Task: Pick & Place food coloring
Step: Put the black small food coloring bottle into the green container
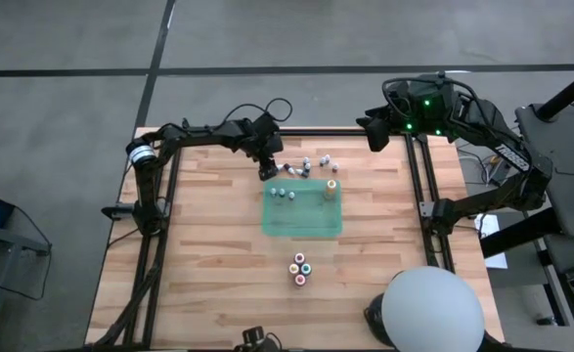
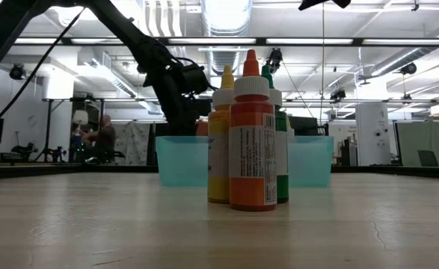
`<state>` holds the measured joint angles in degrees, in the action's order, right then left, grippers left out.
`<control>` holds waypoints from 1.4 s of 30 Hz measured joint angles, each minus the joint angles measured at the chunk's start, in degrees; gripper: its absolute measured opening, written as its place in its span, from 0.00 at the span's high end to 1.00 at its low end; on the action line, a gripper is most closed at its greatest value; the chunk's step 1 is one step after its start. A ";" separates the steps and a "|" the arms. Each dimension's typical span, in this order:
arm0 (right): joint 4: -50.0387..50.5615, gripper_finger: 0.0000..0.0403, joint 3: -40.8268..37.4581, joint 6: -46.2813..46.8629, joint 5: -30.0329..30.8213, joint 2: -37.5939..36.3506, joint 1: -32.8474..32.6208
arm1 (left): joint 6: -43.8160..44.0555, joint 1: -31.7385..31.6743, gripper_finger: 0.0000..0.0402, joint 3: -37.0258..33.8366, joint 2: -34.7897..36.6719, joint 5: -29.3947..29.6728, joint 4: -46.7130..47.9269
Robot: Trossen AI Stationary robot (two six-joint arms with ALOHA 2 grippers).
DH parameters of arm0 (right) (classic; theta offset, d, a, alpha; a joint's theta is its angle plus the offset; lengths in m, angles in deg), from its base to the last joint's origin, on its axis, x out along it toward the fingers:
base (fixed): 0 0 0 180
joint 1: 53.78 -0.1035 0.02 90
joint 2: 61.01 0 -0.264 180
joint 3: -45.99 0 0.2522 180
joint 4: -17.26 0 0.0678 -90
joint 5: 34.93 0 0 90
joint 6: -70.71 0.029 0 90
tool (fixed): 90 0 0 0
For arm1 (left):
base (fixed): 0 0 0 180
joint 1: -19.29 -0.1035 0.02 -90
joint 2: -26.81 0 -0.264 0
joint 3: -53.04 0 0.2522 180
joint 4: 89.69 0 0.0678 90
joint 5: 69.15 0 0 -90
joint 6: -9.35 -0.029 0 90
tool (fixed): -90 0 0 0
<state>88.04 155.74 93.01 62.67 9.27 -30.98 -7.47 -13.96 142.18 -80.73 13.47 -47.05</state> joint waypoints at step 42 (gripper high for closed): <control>0.00 0.53 -0.02 -1.95 -0.07 -0.07 -0.01 | 6.45 2.18 0.57 20.49 -9.68 4.58 25.11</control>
<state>88.04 155.72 91.07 62.60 9.21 -30.99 -1.03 -11.78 162.66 -90.41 18.05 -21.94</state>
